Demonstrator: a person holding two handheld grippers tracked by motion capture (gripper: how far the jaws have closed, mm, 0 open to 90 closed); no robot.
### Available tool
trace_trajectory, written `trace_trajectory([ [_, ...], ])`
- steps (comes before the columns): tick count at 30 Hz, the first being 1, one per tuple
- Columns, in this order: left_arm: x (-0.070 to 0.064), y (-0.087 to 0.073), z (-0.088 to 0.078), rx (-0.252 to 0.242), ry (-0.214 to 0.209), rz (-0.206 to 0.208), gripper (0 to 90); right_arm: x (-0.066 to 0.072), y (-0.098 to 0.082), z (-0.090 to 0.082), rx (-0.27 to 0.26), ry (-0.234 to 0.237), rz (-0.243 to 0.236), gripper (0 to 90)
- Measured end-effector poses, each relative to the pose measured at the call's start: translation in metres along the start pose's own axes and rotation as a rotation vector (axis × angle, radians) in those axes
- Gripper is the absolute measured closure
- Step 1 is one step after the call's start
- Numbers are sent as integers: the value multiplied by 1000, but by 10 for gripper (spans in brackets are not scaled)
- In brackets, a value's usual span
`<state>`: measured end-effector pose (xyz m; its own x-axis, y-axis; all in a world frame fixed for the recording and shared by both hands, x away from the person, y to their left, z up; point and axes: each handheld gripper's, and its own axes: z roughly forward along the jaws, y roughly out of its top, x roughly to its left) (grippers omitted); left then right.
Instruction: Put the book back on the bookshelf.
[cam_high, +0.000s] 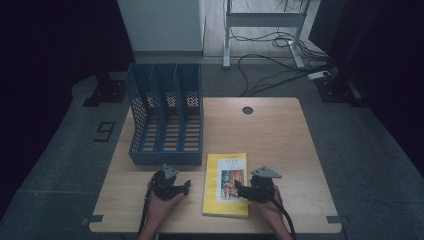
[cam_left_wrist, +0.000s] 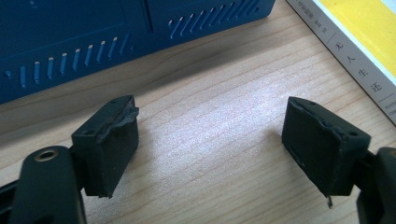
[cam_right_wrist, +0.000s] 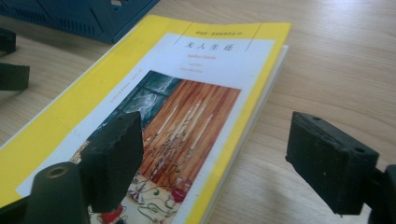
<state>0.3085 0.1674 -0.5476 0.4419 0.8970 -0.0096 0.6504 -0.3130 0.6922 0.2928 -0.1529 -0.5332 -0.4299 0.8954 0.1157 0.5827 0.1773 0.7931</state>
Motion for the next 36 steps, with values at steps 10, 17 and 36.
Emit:
trace_trajectory([
  [10, 0, 0, 0, 0, -5, 4, 181, 10, -7, 11, 42, 25, -41, 222],
  [17, -1, 0, -2, -48, -42, -19, 256, 9, -8, 13, 47, 35, -25, 220],
  [36, -54, 9, -4, -55, -282, 16, 254, 5, -11, 14, 42, 64, 8, 231],
])
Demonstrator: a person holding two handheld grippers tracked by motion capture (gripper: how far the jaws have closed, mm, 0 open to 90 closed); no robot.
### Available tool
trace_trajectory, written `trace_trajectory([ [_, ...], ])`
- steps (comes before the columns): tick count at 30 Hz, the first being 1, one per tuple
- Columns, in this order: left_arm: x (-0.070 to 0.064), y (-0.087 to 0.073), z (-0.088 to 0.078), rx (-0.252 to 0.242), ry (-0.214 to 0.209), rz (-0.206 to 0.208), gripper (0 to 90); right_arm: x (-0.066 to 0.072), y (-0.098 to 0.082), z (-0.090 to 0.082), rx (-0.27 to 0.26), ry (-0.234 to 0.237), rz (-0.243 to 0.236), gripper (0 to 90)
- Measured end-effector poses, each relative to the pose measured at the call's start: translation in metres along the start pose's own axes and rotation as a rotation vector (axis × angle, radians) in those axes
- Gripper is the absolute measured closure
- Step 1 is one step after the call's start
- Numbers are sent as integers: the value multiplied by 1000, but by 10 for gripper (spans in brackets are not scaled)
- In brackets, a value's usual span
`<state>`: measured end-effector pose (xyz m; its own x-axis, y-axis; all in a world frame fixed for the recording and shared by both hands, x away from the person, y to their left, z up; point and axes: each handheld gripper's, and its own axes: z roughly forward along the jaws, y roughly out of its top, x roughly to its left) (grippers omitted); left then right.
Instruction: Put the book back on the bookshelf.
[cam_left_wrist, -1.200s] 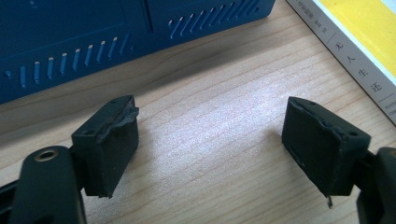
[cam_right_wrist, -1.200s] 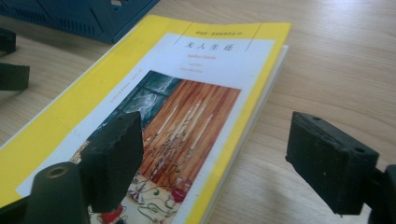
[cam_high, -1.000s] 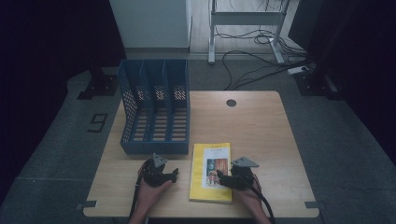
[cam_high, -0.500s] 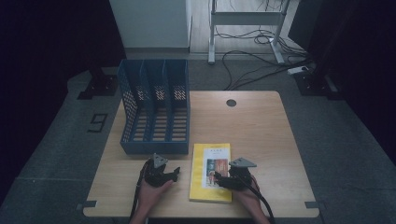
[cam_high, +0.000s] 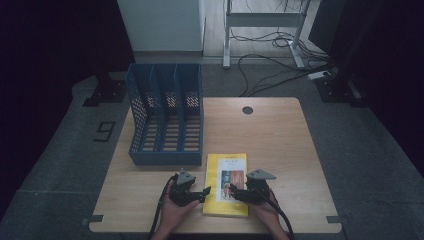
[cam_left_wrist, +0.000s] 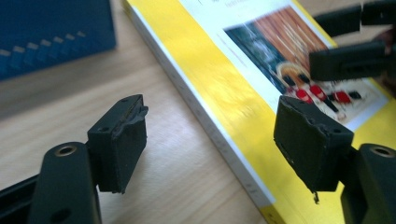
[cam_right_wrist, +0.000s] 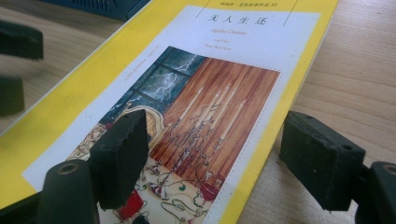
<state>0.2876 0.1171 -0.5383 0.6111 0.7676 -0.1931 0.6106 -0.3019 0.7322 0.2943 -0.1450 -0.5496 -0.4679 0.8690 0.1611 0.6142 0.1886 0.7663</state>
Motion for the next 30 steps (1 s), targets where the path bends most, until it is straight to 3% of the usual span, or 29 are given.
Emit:
trace_trajectory([
  [7, -11, -2, 10, 34, -36, 23, 255, 1, 0, 0, -4, -5, -6, 231],
  [12, -17, -3, 15, 29, -67, 19, 256, 1, 0, 0, -4, -6, -1, 231],
  [24, -20, -5, 15, 15, -53, 15, 248, 2, 0, 1, -4, -9, 13, 221],
  [30, -20, -5, 15, 15, -51, 17, 248, 7, 0, 0, -5, -38, -6, 227],
])
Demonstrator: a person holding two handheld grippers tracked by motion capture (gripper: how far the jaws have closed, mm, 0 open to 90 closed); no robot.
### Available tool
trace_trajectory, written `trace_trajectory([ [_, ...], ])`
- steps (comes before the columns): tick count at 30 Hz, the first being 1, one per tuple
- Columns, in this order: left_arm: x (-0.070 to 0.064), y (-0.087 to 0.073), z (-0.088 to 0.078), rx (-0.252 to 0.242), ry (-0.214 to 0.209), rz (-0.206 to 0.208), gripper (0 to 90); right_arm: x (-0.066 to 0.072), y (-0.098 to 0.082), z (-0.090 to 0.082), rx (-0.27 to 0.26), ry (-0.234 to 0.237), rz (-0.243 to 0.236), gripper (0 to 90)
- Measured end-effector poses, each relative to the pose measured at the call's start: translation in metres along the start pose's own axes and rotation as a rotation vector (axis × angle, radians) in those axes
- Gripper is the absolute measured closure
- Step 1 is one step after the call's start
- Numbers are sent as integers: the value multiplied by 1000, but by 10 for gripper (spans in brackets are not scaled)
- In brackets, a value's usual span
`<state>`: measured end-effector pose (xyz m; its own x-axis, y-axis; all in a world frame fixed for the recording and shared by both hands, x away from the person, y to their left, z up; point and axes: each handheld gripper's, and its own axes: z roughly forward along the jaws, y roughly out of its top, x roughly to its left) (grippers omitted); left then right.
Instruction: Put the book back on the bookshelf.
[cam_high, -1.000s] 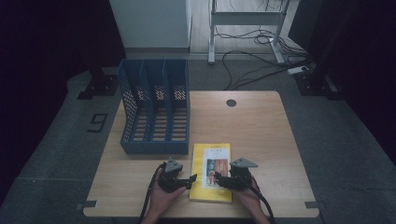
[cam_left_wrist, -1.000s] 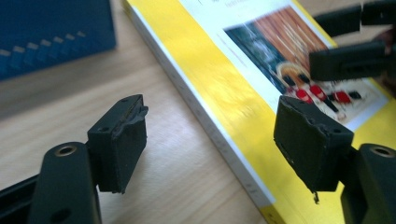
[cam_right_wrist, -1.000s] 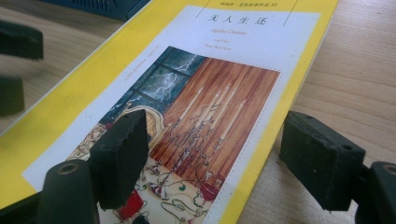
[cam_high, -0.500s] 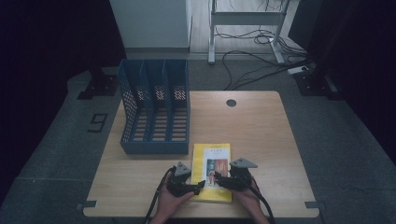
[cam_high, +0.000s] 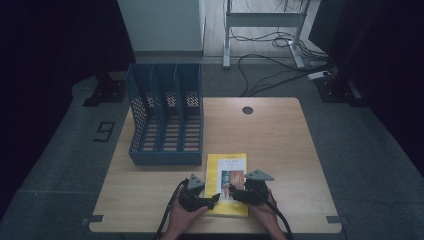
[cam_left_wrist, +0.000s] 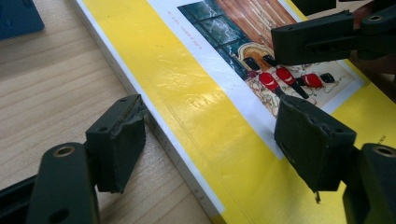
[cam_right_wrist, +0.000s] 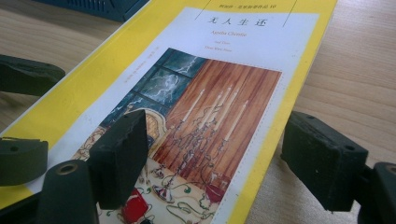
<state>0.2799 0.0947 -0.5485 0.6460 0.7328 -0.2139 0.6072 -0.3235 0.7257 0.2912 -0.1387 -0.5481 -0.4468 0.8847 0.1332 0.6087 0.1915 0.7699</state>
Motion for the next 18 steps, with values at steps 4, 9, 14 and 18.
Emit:
trace_trajectory([
  [4, 0, 0, 0, 0, 0, 0, 248, 2, 0, -1, -6, -5, -12, 228],
  [9, 0, 0, 0, 1, 1, 1, 248, 3, 2, -5, -14, -1, -23, 239],
  [14, 0, 0, 0, 1, 0, 1, 248, 5, 4, -10, -37, 8, -28, 266],
  [18, 0, 0, 0, 2, -2, 1, 247, 10, 7, -15, -61, 14, -52, 291],
])
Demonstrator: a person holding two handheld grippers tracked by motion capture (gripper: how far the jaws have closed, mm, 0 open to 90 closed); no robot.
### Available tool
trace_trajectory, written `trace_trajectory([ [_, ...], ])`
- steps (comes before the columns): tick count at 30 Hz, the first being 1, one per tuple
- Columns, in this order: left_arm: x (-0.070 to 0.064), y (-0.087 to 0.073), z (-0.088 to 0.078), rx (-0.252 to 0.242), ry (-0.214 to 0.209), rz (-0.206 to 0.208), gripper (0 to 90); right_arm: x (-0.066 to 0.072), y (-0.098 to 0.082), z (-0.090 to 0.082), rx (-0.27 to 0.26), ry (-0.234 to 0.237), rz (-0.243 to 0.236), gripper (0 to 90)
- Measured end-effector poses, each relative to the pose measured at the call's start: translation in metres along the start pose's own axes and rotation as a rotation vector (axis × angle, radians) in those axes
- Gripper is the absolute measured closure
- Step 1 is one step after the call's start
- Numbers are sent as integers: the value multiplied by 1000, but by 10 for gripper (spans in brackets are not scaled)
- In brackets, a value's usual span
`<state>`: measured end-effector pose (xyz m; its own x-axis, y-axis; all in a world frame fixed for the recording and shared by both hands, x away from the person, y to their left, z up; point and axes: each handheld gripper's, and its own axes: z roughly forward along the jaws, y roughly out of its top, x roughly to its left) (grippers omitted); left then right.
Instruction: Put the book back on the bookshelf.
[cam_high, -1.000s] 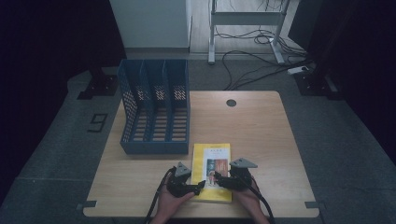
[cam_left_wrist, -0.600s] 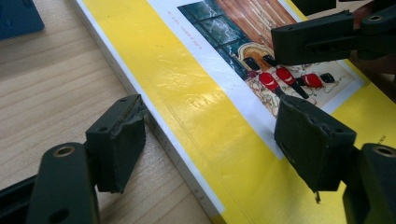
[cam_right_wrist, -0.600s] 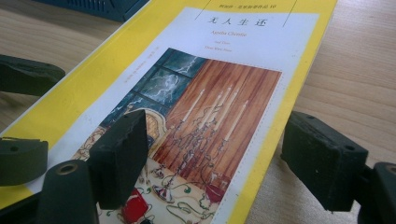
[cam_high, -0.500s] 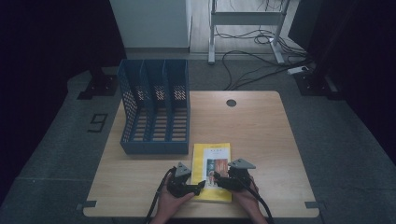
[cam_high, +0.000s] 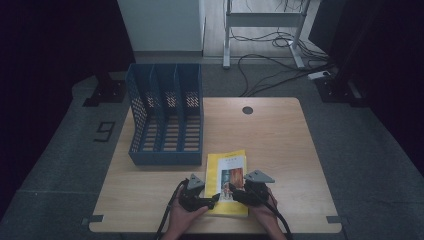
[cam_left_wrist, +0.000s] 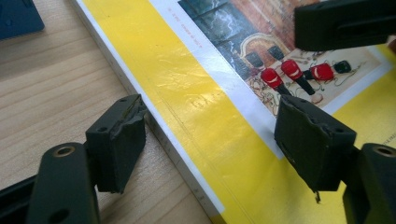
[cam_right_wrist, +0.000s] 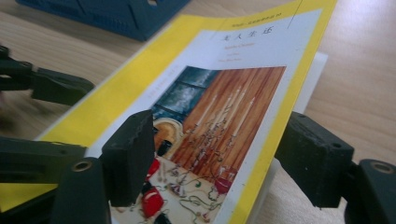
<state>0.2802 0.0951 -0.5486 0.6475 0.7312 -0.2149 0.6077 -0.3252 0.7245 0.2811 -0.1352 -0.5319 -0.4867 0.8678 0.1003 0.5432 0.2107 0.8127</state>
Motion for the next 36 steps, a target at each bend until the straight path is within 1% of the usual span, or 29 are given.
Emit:
trace_trajectory([
  [1, 0, 0, 0, 0, -1, 0, 246, 2, 2, -3, -16, 10, -6, 306],
  [2, 0, 0, 0, 0, -1, 0, 246, 2, 2, -3, -16, 10, -6, 306],
  [3, 0, 0, 0, 1, -1, -1, 246, 5, 4, -6, -31, 13, -17, 310],
  [6, 0, 0, 0, 1, -3, -2, 246, 9, 6, -9, -46, 13, -34, 325],
  [8, 0, 0, 0, 1, -3, -1, 245, 10, 6, -10, -51, 15, -36, 332],
  [9, 1, 0, 0, 2, -3, -1, 245, 11, 8, -12, -63, 22, -37, 348],
  [14, 1, 0, 0, 1, -7, -5, 245, 14, 10, -16, -73, 37, -43, 371],
  [17, 1, 0, 0, 1, -8, -6, 245, 18, 11, -16, -51, 55, -73, 400],
  [19, 1, 0, 0, 1, -9, -6, 245, 19, 10, -14, -44, 54, -88, 411],
  [22, 1, 0, 0, 1, -8, -6, 244, 17, 10, -13, -36, 56, -85, 420],
  [23, 1, 0, 0, 1, -7, -3, 244, 15, 9, -11, -29, 55, -76, 426],
  [27, 1, 0, 0, 1, -7, 0, 244, 11, 6, -6, -13, 45, -65, 413],
  [28, 1, 0, 0, 2, -7, 1, 244, 10, 5, -5, -7, 39, -62, 400],
  [29, 1, 0, 0, 2, -8, 2, 244, 8, 3, -1, 10, 25, -56, 385],
  [31, 2, 1, 0, 3, -7, 5, 243, 7, 3, 1, 28, 3, -63, 364],
  [32, 2, 1, 0, 3, -7, 5, 243, 7, 3, 1, 28, 3, -63, 364],
  [33, 1, 1, 0, 3, -7, 6, 243, 7, 2, 4, 48, 7, -72, 362],
  [36, 1, 1, 0, 3, -6, 6, 243, 7, 0, 7, 52, 14, -65, 359],
])
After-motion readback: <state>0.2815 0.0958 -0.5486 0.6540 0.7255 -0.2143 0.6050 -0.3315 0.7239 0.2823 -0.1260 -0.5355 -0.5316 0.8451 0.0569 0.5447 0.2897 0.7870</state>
